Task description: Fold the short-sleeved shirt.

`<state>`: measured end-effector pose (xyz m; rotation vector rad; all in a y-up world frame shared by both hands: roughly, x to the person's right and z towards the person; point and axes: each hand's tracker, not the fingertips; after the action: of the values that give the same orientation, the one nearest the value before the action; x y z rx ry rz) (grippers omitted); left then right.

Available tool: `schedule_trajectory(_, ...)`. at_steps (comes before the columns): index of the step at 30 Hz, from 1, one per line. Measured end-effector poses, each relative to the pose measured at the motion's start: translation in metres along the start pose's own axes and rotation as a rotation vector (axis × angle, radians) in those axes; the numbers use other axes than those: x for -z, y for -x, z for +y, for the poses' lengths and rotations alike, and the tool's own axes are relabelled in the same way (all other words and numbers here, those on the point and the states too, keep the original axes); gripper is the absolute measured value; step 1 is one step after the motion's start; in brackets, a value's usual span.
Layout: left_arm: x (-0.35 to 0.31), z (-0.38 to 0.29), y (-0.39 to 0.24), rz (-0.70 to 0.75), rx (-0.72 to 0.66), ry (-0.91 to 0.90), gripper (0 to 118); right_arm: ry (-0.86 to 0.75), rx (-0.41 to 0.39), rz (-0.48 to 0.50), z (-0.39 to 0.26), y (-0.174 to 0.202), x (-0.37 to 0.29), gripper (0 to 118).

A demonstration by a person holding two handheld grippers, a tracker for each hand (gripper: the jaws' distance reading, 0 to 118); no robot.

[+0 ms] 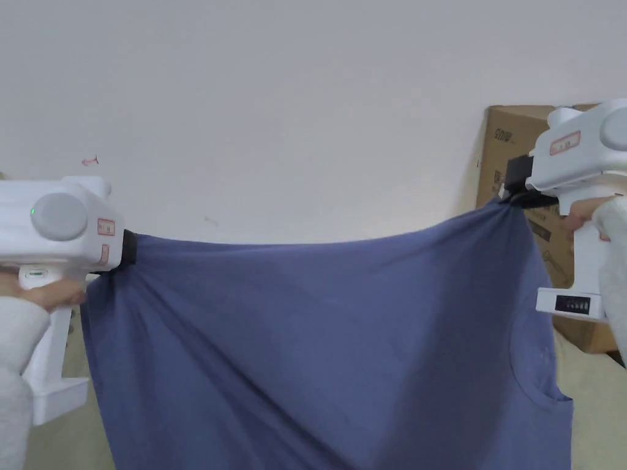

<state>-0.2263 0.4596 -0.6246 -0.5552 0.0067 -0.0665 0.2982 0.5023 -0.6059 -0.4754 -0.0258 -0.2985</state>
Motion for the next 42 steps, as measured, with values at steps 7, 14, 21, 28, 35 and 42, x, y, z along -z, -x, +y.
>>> schedule_trajectory(7,0.018,0.107,0.012,0.08,0.007,-0.057,0,-0.1,0.034,0.008,0.094,0.031,0.034,3)
schedule_trajectory(14,0.019,0.173,0.023,0.115,0.023,-0.153,0,-0.218,-0.028,0.011,0.141,0.068,0.033,3)
schedule_trajectory(21,0.019,0.186,0.032,0.146,0.04,-0.235,0,-0.274,-0.066,0.05,0.153,0.086,0.02,3)
schedule_trajectory(28,0.068,0.183,0.052,0.154,0.031,-0.227,0,-0.245,-0.118,0.014,0.137,0.102,0.055,3)
schedule_trajectory(35,0.188,0.089,0.034,0.193,0.068,0.001,0,0.043,-0.093,-0.083,0.054,0.085,0.194,3)
schedule_trajectory(42,0.255,0.006,0.021,0.18,-0.007,0.275,0,0.393,0.041,-0.171,-0.099,0.029,0.332,3)
